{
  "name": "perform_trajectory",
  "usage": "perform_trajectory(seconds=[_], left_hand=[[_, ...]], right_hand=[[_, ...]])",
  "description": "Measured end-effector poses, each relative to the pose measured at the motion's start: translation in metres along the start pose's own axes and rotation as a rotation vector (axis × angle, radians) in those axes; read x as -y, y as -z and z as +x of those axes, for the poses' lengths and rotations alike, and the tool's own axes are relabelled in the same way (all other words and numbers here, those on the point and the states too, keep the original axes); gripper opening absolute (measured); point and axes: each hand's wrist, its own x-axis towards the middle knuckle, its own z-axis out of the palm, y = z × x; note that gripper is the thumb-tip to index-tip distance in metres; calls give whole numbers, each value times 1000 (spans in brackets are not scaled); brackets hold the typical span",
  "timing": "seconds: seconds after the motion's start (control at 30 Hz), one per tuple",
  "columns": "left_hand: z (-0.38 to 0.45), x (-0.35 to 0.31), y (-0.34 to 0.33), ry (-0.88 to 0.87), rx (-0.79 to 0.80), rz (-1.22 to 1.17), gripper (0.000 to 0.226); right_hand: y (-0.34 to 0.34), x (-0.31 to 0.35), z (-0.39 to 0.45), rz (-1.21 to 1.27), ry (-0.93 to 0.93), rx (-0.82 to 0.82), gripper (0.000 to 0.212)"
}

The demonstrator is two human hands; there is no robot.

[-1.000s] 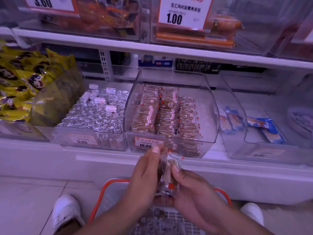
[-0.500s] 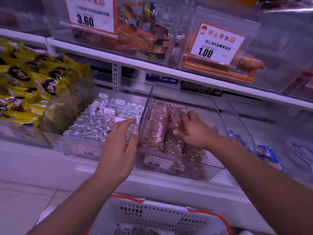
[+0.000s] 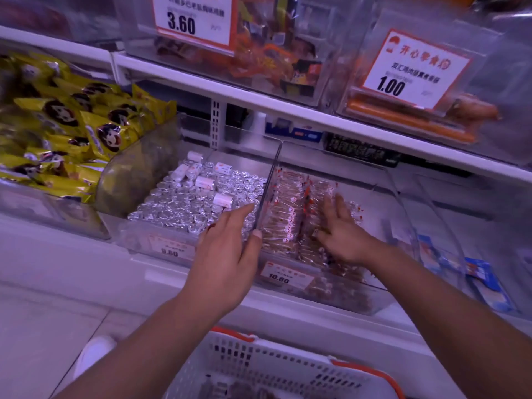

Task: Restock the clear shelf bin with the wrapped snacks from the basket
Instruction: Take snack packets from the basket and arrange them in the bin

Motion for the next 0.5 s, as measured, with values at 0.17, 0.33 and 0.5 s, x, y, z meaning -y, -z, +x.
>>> perform_trajectory(seconds=[0.17, 0.33, 0.5], left_hand=[[1, -4, -6, 2, -18, 20, 44], [3, -5, -7, -7, -19, 12, 46], [2, 0, -5, -30, 12, -20, 46]], right_hand=[[3, 14, 7, 13, 0, 37, 85], [0, 8, 11, -87, -3, 37, 92], [8, -8, 13, -176, 72, -20, 104]])
